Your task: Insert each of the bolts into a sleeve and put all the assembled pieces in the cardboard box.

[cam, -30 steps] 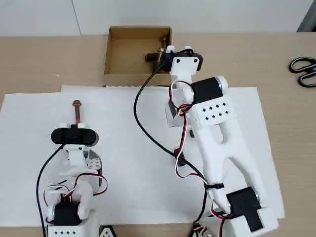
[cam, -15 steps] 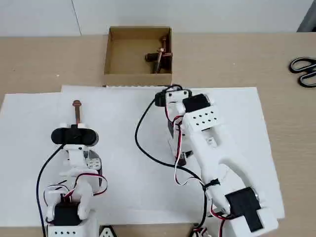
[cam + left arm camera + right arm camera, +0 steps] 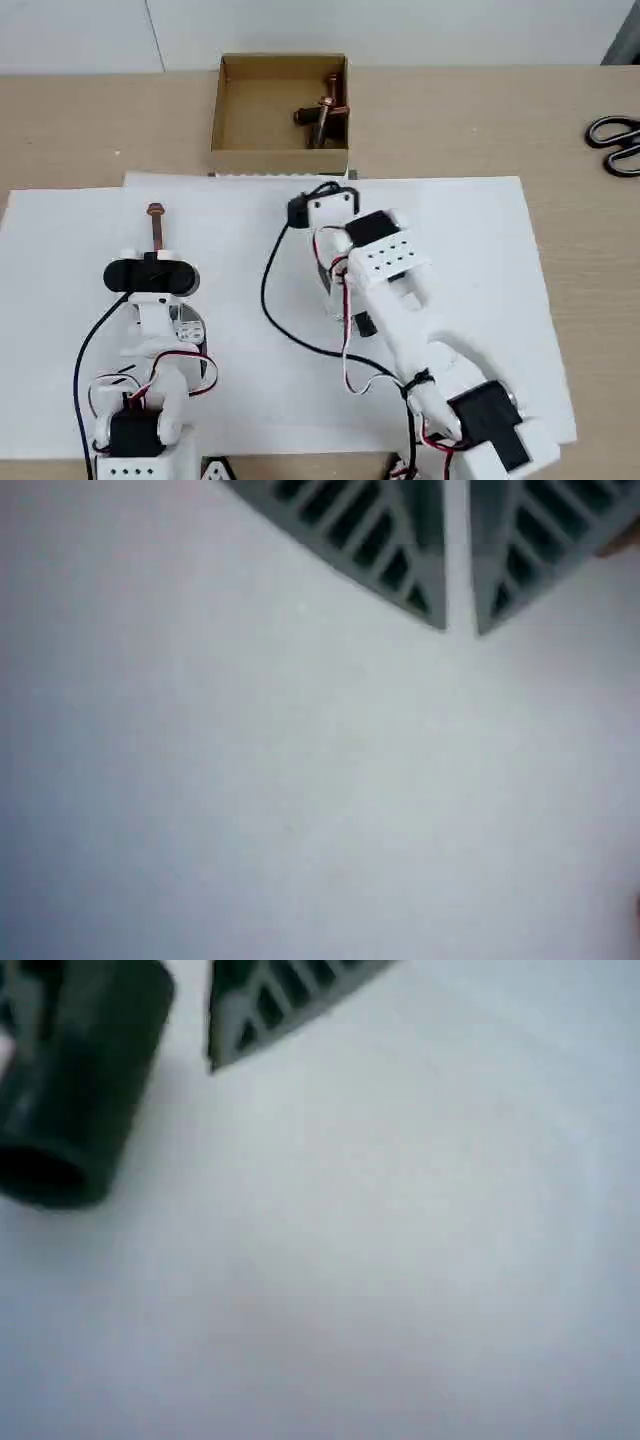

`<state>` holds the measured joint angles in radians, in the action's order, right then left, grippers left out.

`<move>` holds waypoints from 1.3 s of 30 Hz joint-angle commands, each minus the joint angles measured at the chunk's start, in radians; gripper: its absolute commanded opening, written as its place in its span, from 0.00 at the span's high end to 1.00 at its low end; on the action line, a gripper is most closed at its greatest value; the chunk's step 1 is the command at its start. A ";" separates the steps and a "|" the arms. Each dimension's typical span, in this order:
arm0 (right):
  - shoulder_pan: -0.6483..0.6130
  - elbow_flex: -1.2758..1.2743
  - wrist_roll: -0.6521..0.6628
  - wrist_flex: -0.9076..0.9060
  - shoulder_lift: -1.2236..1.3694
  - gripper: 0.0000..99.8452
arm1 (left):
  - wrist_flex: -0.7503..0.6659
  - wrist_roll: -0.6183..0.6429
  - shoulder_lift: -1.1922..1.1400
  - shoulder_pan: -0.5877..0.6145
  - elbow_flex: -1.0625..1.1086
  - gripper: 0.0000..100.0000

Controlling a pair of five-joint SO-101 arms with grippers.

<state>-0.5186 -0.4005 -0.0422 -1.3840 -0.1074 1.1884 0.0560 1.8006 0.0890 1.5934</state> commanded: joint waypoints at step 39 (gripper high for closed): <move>0.154 -0.147 0.150 0.065 -0.232 0.89 | -0.025 0.006 0.011 0.003 0.002 0.99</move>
<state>-0.3775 -0.5524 0.0990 -1.3165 -0.3069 1.1884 0.0545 1.8006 0.0890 1.5934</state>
